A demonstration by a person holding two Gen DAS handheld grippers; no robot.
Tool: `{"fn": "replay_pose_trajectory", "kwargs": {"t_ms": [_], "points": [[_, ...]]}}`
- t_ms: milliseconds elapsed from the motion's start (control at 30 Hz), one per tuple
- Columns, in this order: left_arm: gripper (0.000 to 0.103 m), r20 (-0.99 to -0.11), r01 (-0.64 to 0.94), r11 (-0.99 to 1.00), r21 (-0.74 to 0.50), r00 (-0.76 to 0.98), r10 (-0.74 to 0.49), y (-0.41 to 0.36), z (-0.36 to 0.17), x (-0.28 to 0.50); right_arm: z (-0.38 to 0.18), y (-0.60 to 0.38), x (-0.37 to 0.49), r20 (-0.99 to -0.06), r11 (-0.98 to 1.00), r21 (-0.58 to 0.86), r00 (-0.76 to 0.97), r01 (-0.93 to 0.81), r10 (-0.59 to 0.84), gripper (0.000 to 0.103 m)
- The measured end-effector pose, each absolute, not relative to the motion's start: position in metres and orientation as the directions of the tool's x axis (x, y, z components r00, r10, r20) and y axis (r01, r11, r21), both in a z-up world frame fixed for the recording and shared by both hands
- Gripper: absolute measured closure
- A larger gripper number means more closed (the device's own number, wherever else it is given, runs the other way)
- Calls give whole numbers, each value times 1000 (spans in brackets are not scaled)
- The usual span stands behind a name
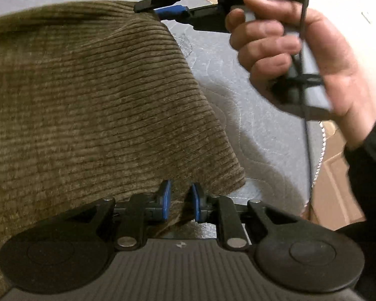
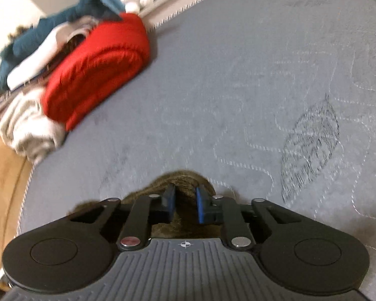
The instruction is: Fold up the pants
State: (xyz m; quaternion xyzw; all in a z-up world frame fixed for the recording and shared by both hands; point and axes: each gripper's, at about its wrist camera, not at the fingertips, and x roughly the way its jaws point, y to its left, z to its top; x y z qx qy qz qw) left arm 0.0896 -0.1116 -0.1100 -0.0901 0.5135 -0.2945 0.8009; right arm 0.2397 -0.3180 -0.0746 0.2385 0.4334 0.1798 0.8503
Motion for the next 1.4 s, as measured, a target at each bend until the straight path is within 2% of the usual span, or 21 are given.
{"fn": "replay_pose_trajectory", "kwargs": {"t_ms": [133, 200, 267, 333, 400, 467, 500, 533, 600, 767, 800, 833, 867, 900, 933, 967, 1000, 1167, 1400], "points": [[86, -774, 415, 805, -424, 296, -560, -113, -112, 84, -83, -315, 247, -612, 817, 568, 613, -98, 500, 92], [87, -774, 418, 798, -433, 281, -567, -118, -114, 81, -84, -314, 251, -583, 819, 567, 659, -89, 475, 102], [86, -758, 412, 791, -452, 291, -584, -113, -114, 74, -87, -311, 256, -557, 833, 549, 711, -72, 429, 103], [86, -732, 391, 775, -497, 291, -616, -104, -112, 76, -91, -309, 264, -575, 856, 516, 729, -27, 370, 103], [81, -700, 387, 753, -532, 299, -648, -90, -101, 78, -97, -311, 267, -587, 841, 541, 718, 6, 373, 103], [68, -666, 404, 760, -509, 375, -645, -74, -81, 79, -93, -311, 264, -602, 844, 537, 705, 9, 375, 97], [66, -641, 402, 774, -489, 436, -632, -62, -69, 80, -89, -311, 262, -609, 853, 523, 701, 1, 372, 83], [64, -622, 387, 792, -471, 491, -610, -53, -61, 82, -85, -313, 260, -609, 856, 517, 697, -13, 378, 50], [64, -588, 312, 831, -460, 595, -549, -26, -49, 90, -75, -318, 248, -601, 863, 505, 706, -28, 375, 18], [66, -595, 77, 890, -450, 717, -363, 19, -51, 125, -79, -319, 236, -669, 860, 504, 593, -80, 448, 18], [67, -605, 45, 898, -438, 724, -331, 22, -53, 131, -84, -314, 237, -696, 865, 493, 554, -95, 457, 24], [69, -614, 18, 908, -419, 731, -298, 28, -56, 134, -89, -309, 237, -714, 875, 473, 537, -104, 450, 51], [69, -620, -7, 920, -393, 740, -259, 35, -56, 136, -93, -306, 238, -720, 884, 457, 542, -99, 433, 63], [69, -630, -41, 935, -353, 749, -205, 36, -60, 139, -97, -309, 241, -697, 862, 502, 561, -64, 447, 75], [75, -649, -77, 946, -314, 745, -155, 39, -65, 142, -98, -314, 243, -675, 839, 543, 590, -9, 443, 86], [97, -696, -114, 957, -267, 709, -109, 41, -74, 147, -100, -319, 245, -655, 812, 580, 624, 55, 426, 88], [100, -747, -147, 963, -227, 661, -75, 49, -79, 151, -103, -319, 246, -654, 811, 578, 645, 90, 395, 89], [100, -770, -154, 961, -230, 633, -82, 56, -85, 161, -120, -277, 247, -680, 924, 383, 676, 0, 283, 89], [100, -760, -170, 940, -296, 638, -124, 73, -93, 152, -135, -282, 258, -679, 926, 377, 687, 22, 260, 88]]}}
